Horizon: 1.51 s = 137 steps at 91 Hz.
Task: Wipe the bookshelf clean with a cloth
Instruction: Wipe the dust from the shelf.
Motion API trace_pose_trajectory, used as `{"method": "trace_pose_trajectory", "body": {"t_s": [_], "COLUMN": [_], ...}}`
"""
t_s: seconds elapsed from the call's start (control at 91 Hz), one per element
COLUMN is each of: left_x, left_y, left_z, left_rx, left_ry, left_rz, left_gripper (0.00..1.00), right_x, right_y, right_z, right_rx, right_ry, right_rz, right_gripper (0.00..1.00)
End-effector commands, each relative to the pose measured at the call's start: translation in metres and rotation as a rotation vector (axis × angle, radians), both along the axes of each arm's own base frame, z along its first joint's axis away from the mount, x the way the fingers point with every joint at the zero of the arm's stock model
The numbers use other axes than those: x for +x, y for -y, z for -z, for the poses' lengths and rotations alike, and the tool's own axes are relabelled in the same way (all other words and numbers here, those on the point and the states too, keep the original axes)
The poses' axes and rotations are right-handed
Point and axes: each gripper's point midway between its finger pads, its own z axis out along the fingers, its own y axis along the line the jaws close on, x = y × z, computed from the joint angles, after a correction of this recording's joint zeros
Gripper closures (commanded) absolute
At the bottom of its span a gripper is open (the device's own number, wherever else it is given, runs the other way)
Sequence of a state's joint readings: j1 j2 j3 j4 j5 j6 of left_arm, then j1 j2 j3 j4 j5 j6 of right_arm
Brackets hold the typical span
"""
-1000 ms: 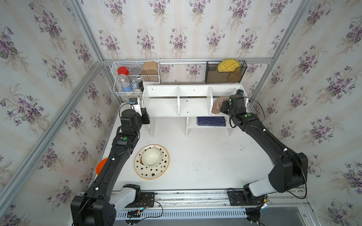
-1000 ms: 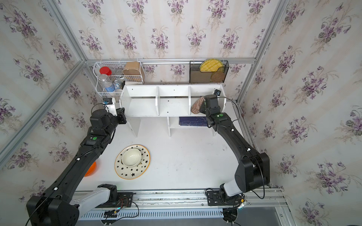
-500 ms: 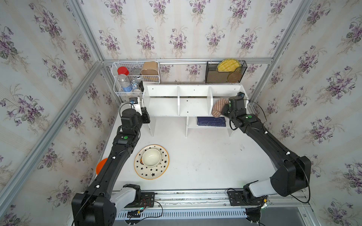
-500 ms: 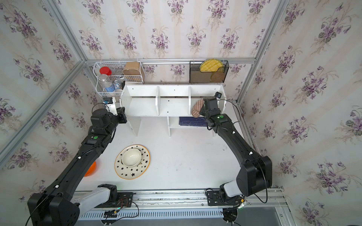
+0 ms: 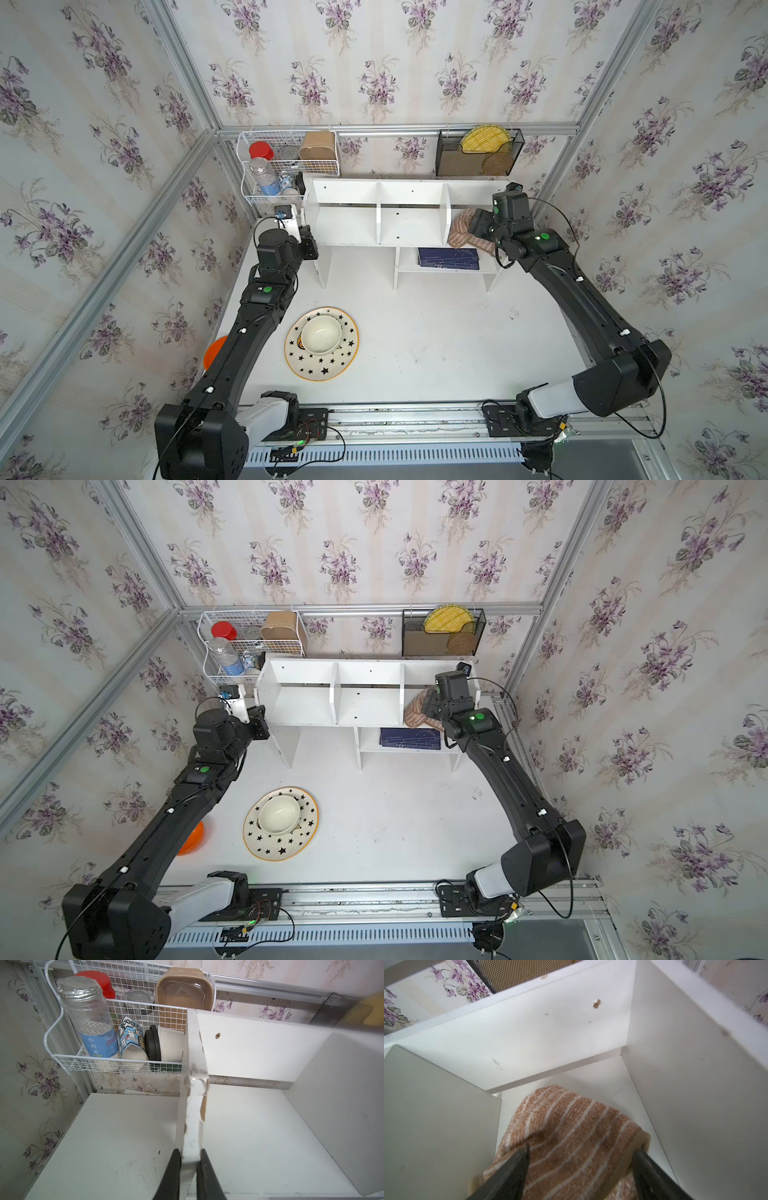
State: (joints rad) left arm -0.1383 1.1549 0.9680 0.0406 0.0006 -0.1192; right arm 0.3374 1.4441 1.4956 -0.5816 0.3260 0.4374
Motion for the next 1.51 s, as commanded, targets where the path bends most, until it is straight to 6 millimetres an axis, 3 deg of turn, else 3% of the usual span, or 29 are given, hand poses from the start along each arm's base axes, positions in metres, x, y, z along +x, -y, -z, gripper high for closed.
{"method": "trace_pose_trajectory", "body": {"t_s": [0.0,0.165,0.297,0.385,0.462,0.626,0.758,0.879,0.945,0.978,1.022,1.066,1.319,1.407,1.495], "left_x": [-0.004,-0.005,-0.005,-0.005,-0.005,-0.005,-0.007,-0.006,-0.005,-0.006,-0.006,-0.006,-0.006,-0.007,-0.007], "left_y": [0.012,0.012,0.012,0.012,0.012,0.012,0.011,0.011,0.012,0.012,0.012,0.012,0.012,0.013,0.013], "left_z": [0.015,0.015,0.015,0.015,0.015,0.014,0.013,0.013,0.014,0.014,0.013,0.013,0.013,0.013,0.012], "left_rx": [-0.061,-0.061,-0.061,-0.061,-0.062,-0.059,-0.054,-0.057,-0.061,-0.063,-0.063,-0.063,-0.066,-0.067,-0.065], "left_ry": [-0.074,-0.073,-0.073,-0.072,-0.072,-0.07,-0.065,-0.067,-0.07,-0.069,-0.069,-0.067,-0.068,-0.066,-0.065], "left_rz": [0.053,0.054,0.053,0.055,0.055,0.054,0.051,0.052,0.054,0.055,0.056,0.056,0.057,0.059,0.059], "left_gripper": [1.0,1.0,1.0,1.0,1.0,1.0,1.0,1.0,1.0,1.0,1.0,1.0,1.0,1.0,1.0], "right_x": [-0.006,-0.006,-0.002,0.001,0.006,0.019,0.011,-0.007,-0.014,-0.017,-0.02,-0.022,-0.015,-0.009,-0.003], "right_y": [-0.003,-0.015,-0.016,-0.014,-0.011,0.006,0.019,0.018,0.014,0.013,0.014,0.017,0.01,0.0,-0.008], "right_z": [0.014,0.051,0.074,0.08,0.079,0.075,0.062,0.057,0.059,0.058,0.051,0.042,-0.01,-0.007,0.007], "right_rx": [0.006,0.051,0.041,0.02,-0.006,-0.109,-0.131,-0.091,-0.083,-0.084,-0.088,-0.092,-0.044,-0.011,0.009], "right_ry": [-0.037,-0.106,-0.15,-0.16,-0.156,-0.168,-0.153,-0.138,-0.148,-0.148,-0.132,-0.112,-0.001,-0.002,-0.042], "right_rz": [-0.018,-0.05,-0.042,-0.032,-0.012,0.07,0.13,0.102,0.058,0.044,0.041,0.053,0.034,0.0,-0.016], "right_gripper": [0.09,0.01,0.09,0.29,0.55,0.99,1.0,1.0,0.85,0.72,0.57,0.49,0.2,0.07,0.03]}}
